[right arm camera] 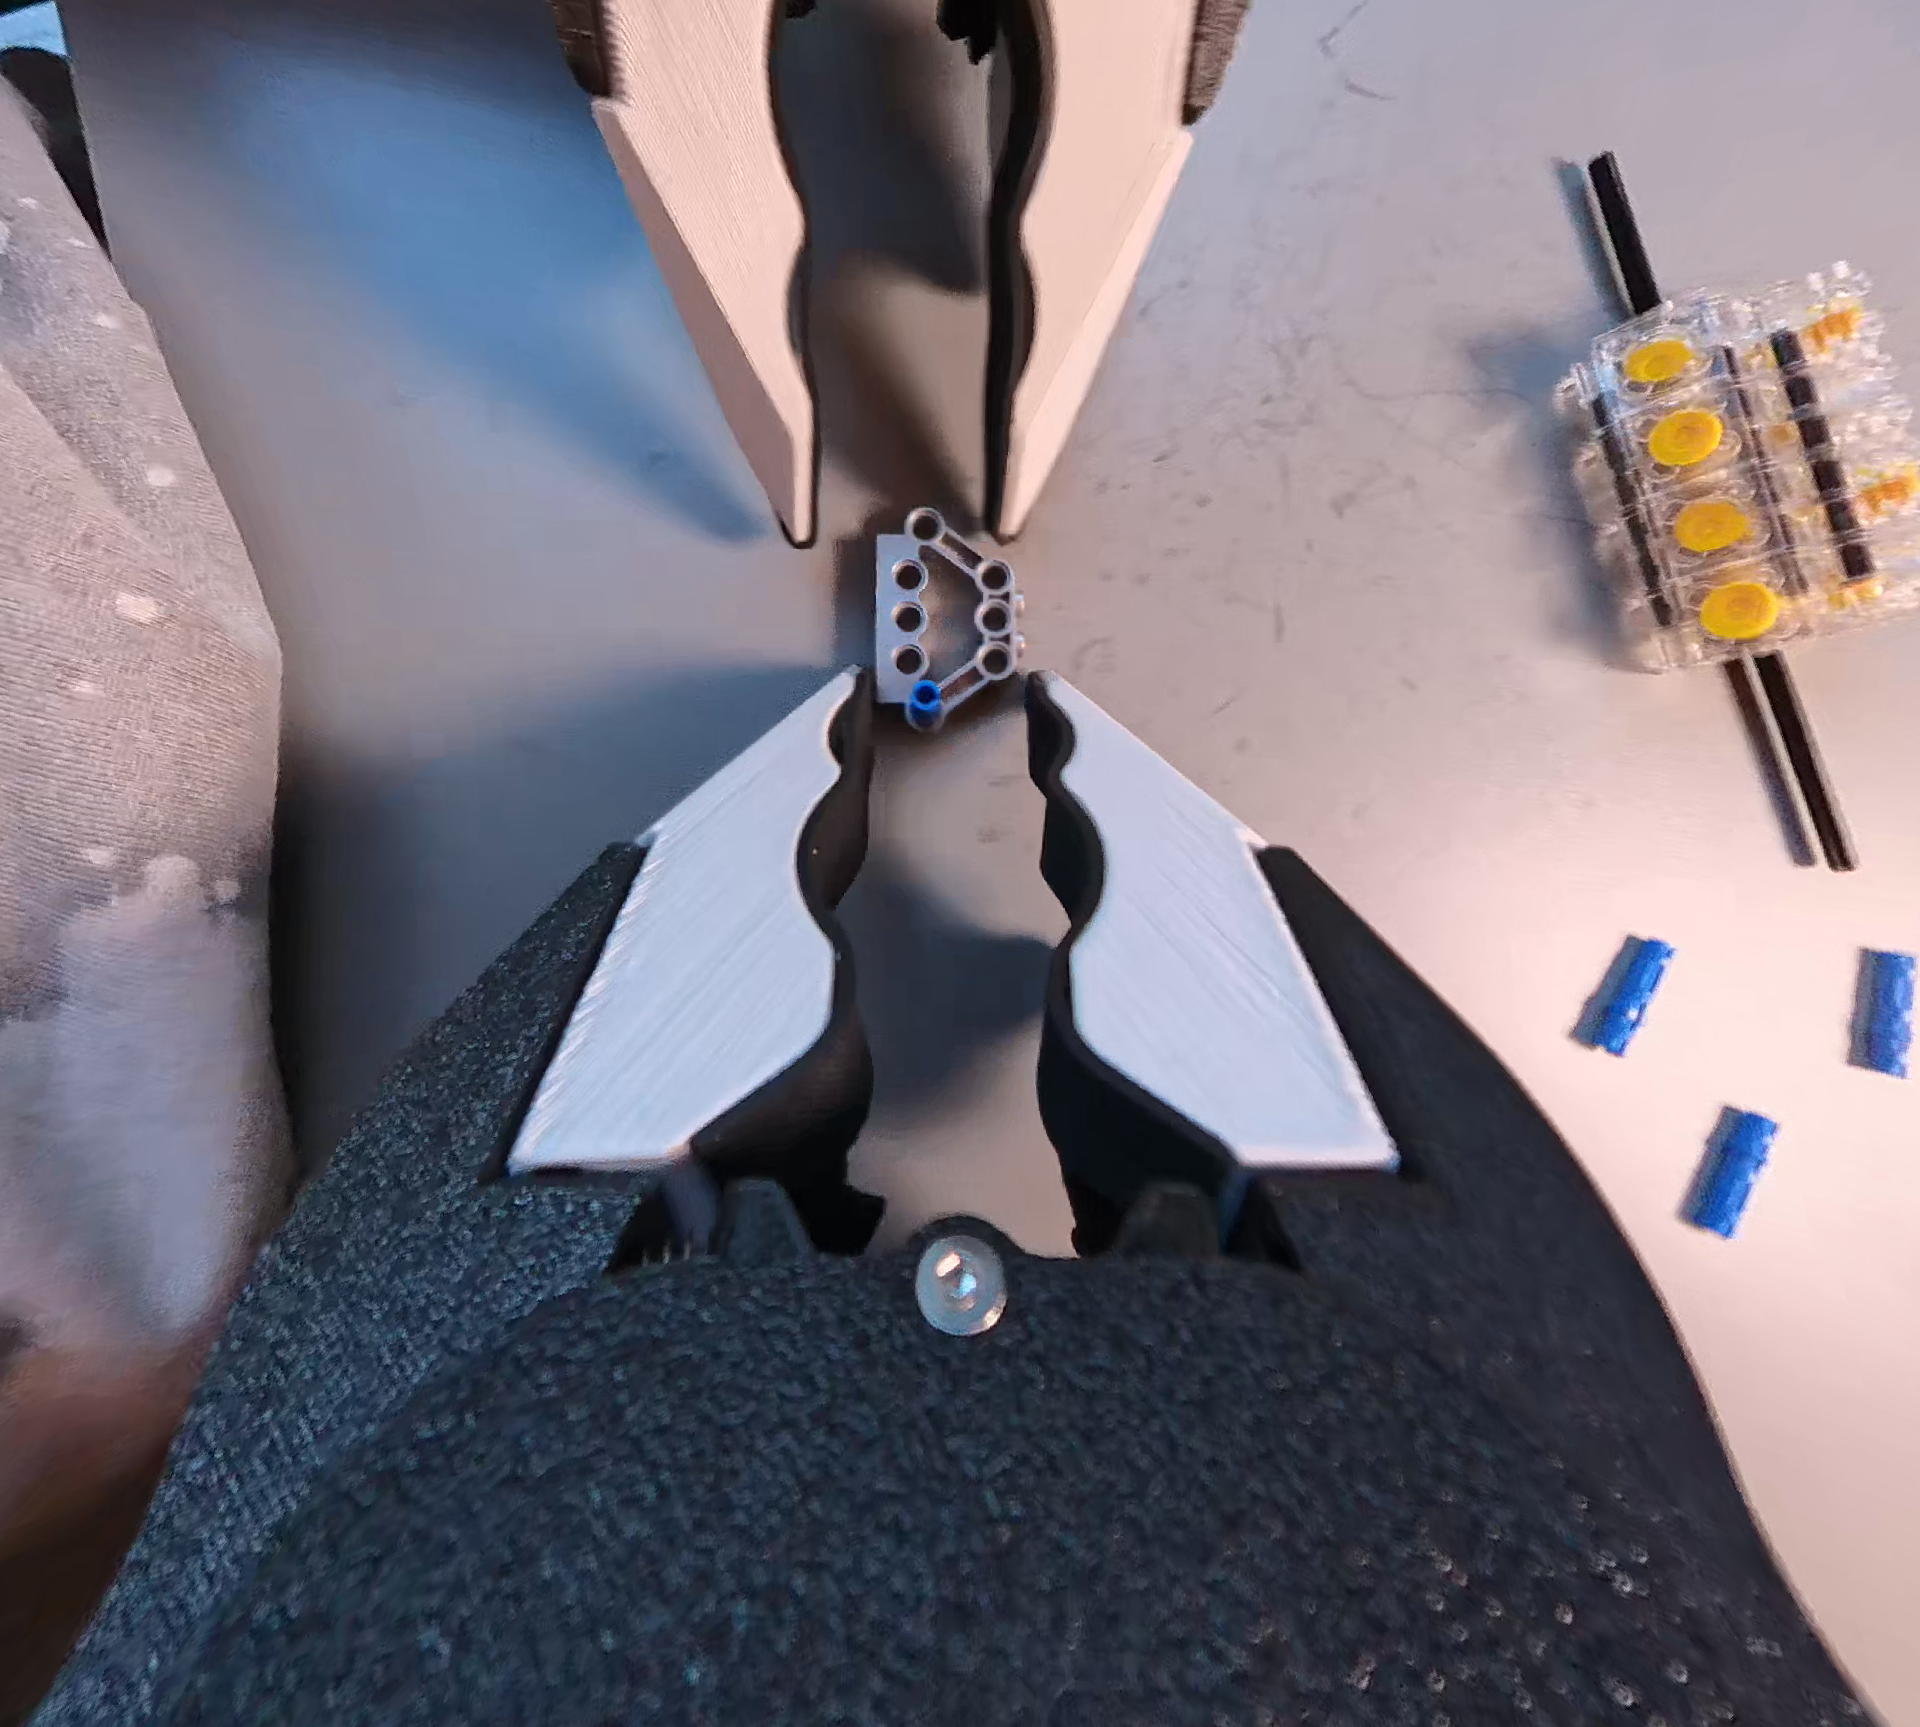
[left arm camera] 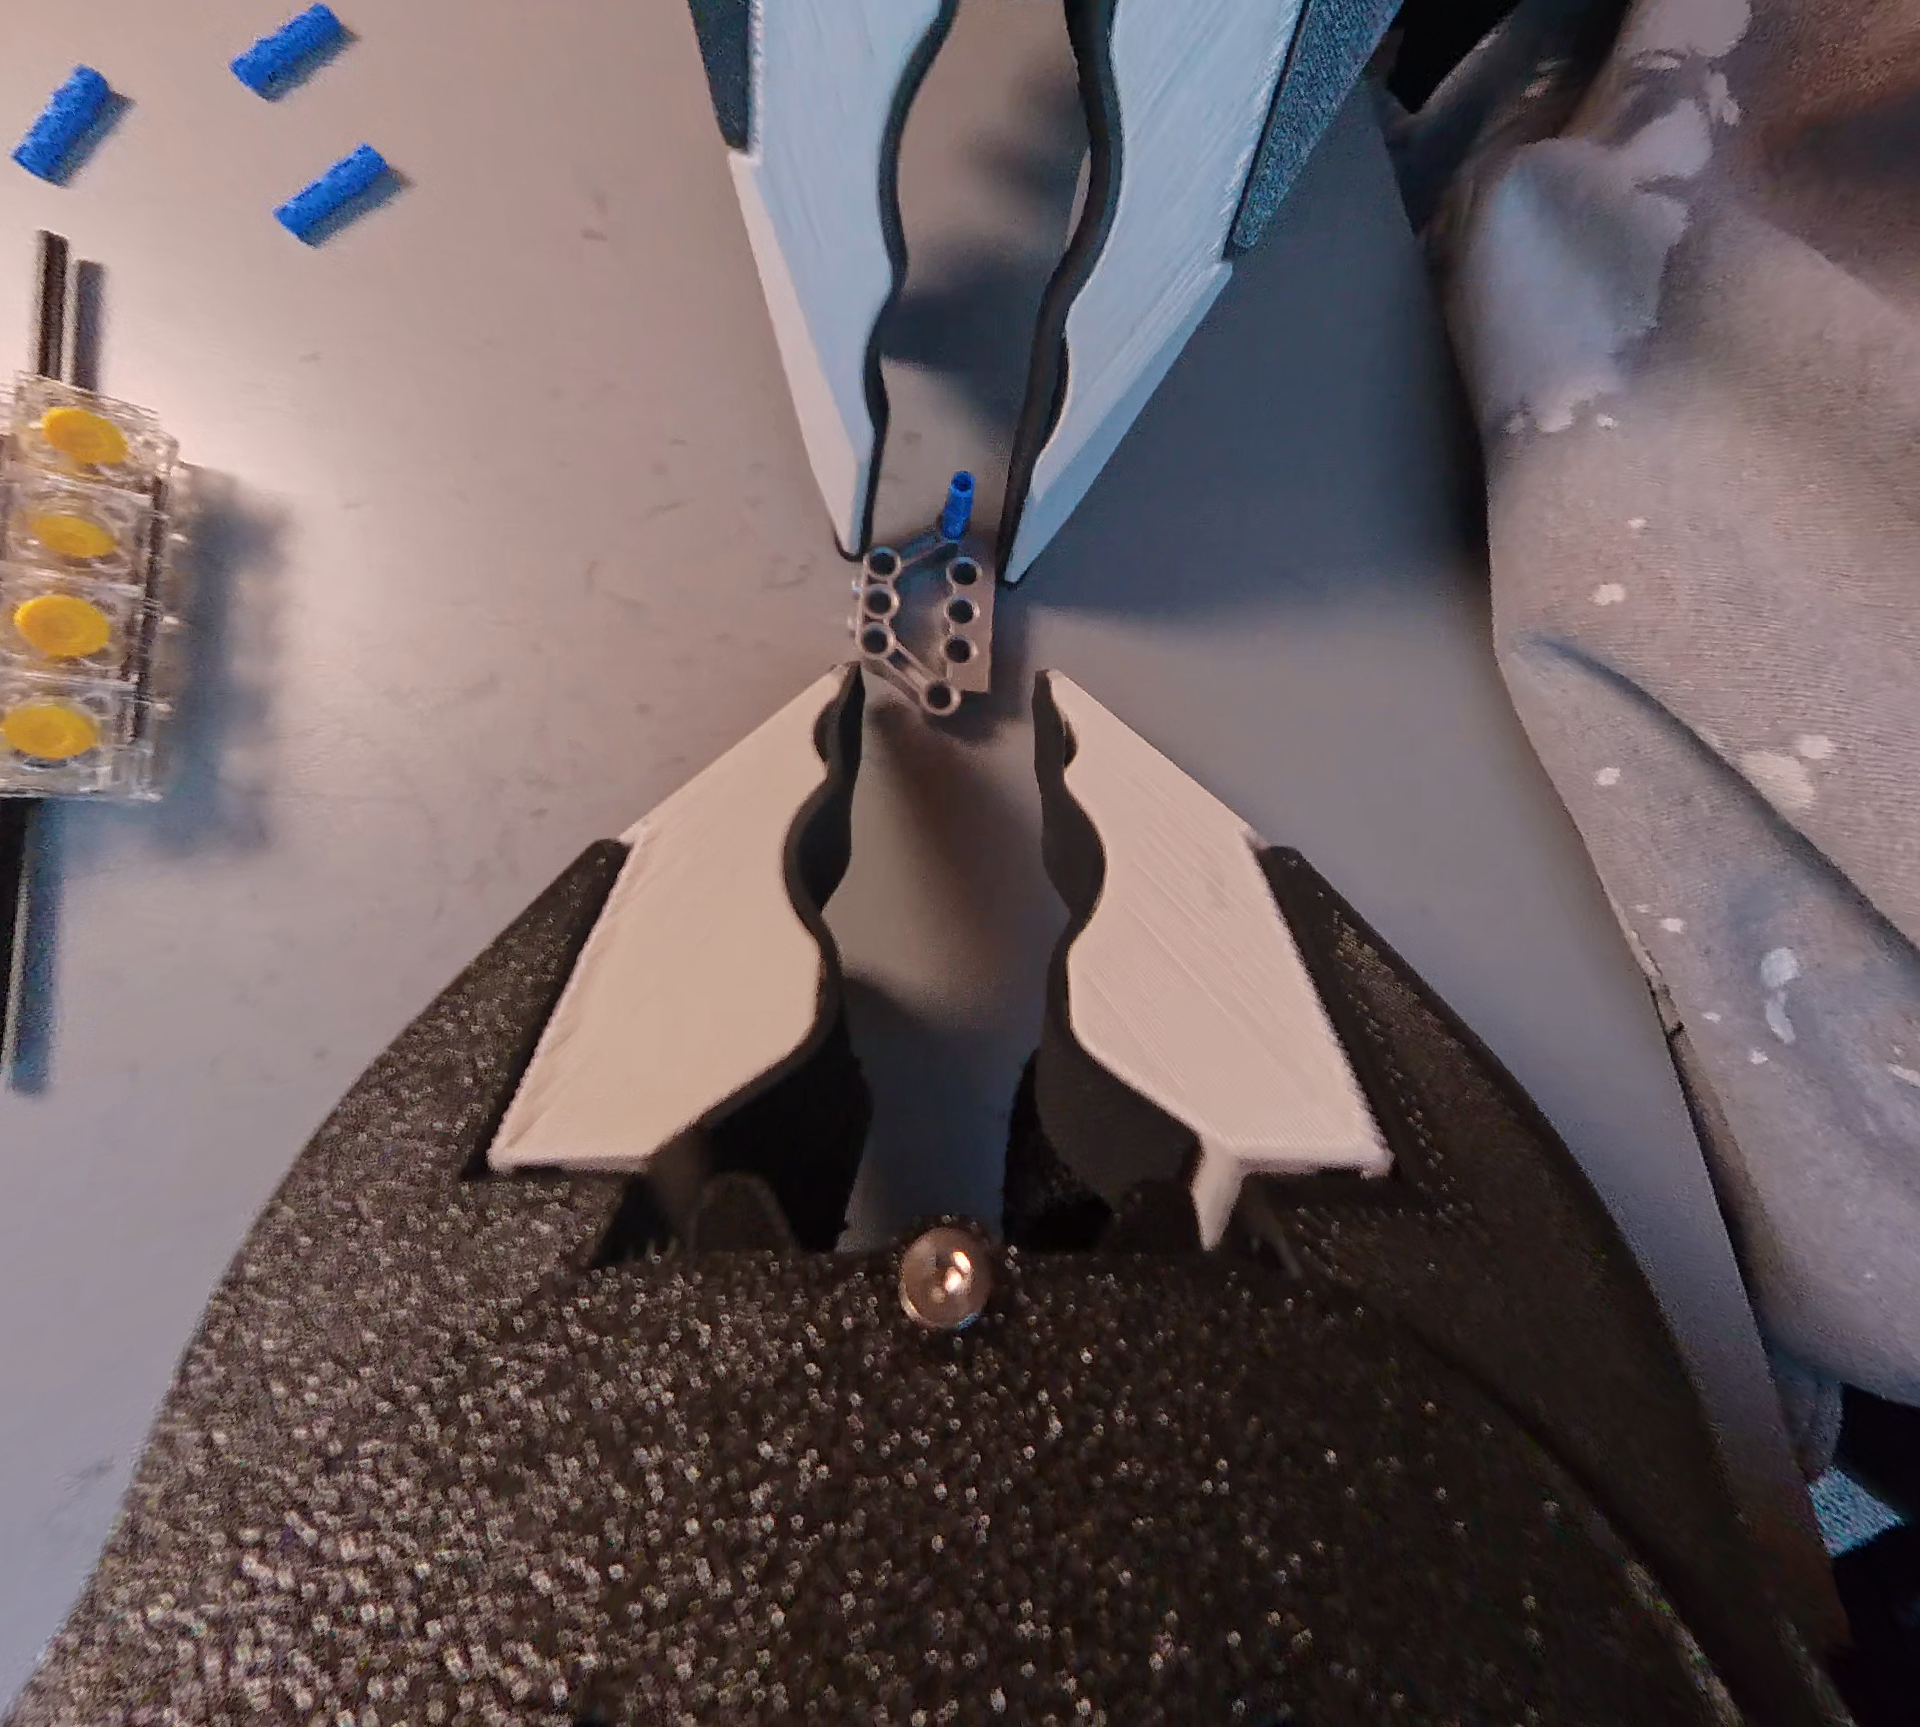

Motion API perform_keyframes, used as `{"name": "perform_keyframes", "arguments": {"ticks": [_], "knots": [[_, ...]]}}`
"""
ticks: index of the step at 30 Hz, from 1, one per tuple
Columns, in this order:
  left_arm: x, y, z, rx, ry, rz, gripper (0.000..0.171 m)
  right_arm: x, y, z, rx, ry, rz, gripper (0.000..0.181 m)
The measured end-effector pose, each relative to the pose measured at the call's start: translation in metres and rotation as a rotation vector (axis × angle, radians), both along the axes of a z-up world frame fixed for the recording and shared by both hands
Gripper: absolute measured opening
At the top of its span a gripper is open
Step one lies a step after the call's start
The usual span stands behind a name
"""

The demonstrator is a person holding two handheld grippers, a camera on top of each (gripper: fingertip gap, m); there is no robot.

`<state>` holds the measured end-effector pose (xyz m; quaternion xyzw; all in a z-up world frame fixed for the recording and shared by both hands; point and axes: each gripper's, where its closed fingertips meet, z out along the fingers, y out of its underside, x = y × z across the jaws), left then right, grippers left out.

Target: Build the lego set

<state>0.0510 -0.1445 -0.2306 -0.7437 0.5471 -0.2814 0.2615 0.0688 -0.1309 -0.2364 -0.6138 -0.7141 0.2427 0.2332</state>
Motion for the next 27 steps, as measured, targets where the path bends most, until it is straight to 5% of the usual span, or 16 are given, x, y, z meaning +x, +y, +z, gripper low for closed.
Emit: {"name": "perform_keyframes", "arguments": {"ticks": [1,9,16,27], "knots": [[0.0,0.003,0.001,0.014,-0.003,0.014,0.033,-0.001,0.0,0.0,0.008,-0.001,0.031,0.023],[0.008,0.012,-0.005,0.051,-0.007,0.043,0.032,-0.008,0.013,-0.001,0.064,-0.045,0.218,0.012],[0.006,0.021,-0.006,0.089,0.003,0.082,0.017,-0.006,0.023,0.001,0.066,-0.035,0.194,0.012],[-0.005,0.034,-0.001,0.119,-0.008,0.137,0.024,0.002,0.021,0.008,0.049,0.005,0.16,0.014]]}}
